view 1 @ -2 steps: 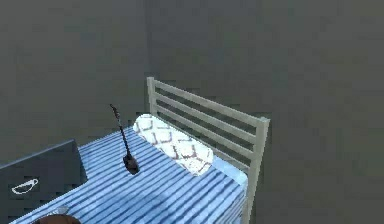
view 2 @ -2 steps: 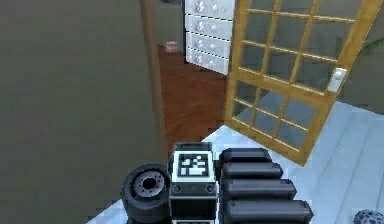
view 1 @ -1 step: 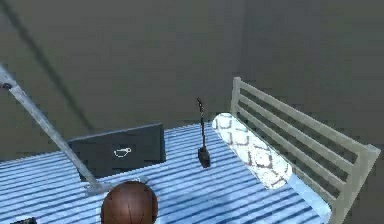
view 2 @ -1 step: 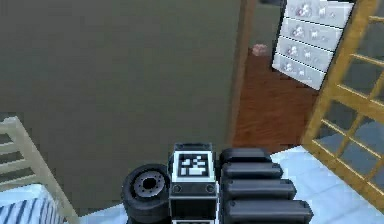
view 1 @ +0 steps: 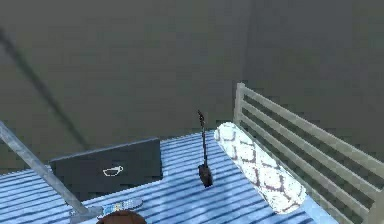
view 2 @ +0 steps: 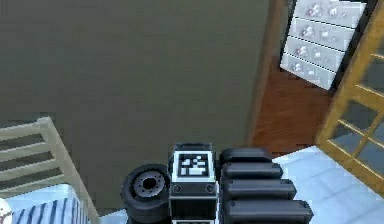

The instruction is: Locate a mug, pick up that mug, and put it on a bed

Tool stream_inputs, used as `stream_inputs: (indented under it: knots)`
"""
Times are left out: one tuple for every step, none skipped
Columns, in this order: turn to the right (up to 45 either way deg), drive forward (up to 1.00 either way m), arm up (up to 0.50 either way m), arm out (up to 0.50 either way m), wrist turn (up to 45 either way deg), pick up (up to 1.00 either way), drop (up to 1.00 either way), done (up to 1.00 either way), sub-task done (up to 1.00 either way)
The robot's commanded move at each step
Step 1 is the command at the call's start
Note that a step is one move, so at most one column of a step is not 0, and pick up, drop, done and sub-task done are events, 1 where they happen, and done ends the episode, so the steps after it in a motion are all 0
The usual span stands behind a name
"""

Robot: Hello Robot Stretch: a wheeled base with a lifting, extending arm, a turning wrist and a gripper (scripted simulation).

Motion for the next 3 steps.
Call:
stream_inputs:
  knots:
    - [-36.0,0.0,0.0,0.0,0.0,0.0,0.0,0.0,0.0]
    - [24.0,0.0,0.0,0.0,0.0,0.0,0.0,0.0,0.0]
    - [-12.0,0.0,0.0,0.0,0.0,0.0,0.0,0.0,0.0]
